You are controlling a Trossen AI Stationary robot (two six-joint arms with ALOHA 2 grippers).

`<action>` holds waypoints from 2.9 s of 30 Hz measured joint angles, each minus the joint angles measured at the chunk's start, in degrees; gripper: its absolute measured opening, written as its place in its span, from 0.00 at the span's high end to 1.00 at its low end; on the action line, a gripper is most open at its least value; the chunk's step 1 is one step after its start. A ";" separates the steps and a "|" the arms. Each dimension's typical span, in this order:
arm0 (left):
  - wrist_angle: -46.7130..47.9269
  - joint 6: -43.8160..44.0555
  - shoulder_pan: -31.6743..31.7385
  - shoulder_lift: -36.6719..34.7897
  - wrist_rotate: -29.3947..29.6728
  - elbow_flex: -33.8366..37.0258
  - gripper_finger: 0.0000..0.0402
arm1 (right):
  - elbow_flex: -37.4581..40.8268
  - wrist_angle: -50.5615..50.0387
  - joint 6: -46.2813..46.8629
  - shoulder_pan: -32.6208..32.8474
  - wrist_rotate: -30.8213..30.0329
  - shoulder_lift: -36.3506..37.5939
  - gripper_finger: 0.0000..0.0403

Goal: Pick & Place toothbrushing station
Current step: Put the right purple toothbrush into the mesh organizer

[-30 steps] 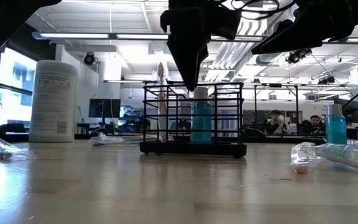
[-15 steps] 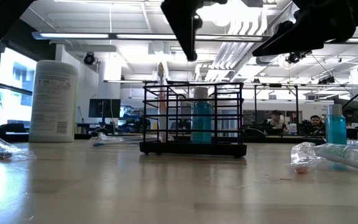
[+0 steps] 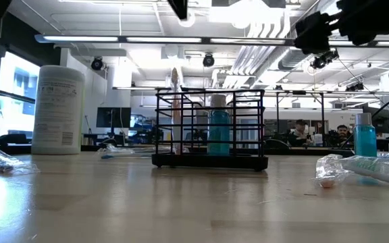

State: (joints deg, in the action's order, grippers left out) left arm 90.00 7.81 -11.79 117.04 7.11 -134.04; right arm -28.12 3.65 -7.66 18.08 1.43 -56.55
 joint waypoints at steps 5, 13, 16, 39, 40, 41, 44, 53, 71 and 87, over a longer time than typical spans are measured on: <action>0.00 -0.07 -5.11 -2.44 4.83 0.00 0.57 | 0.00 -5.30 3.71 -0.20 11.60 -0.01 0.30; 0.03 2.77 -10.08 -6.26 7.16 0.00 0.57 | 0.00 -10.09 38.04 -1.23 27.46 -0.01 0.30; 0.03 4.26 -11.04 -9.53 4.78 -0.02 0.57 | 0.00 -10.42 49.37 0.60 28.64 -0.42 0.30; -8.53 9.99 -11.85 -36.69 23.02 34.80 0.57 | -3.37 -30.02 113.68 16.12 32.22 -0.38 0.30; -10.00 9.47 -11.85 -38.10 22.99 37.39 0.57 | -4.20 -32.61 114.27 16.43 31.36 -0.38 0.30; -11.27 9.29 -11.85 -39.40 23.00 39.73 0.57 | -5.02 -36.07 114.49 16.71 30.28 -0.38 0.30; -14.76 9.17 -11.85 -43.64 23.16 45.39 0.57 | -6.52 -47.05 114.64 17.32 25.95 -0.38 0.30; -30.48 4.99 -11.81 -56.12 26.47 57.41 0.57 | -6.47 -59.63 120.25 19.87 8.64 -0.77 0.30; -41.03 -1.66 -11.83 -55.52 26.51 65.26 0.57 | -6.49 -50.29 117.40 19.81 -10.14 -0.96 0.30; -41.07 2.51 -11.83 -55.74 26.50 65.20 0.57 | -6.49 -50.82 127.68 18.61 3.26 -4.27 0.31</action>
State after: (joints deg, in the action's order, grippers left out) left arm 48.94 10.32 -23.62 61.30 33.61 -68.84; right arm -34.61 -47.17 120.03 36.69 4.68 -60.82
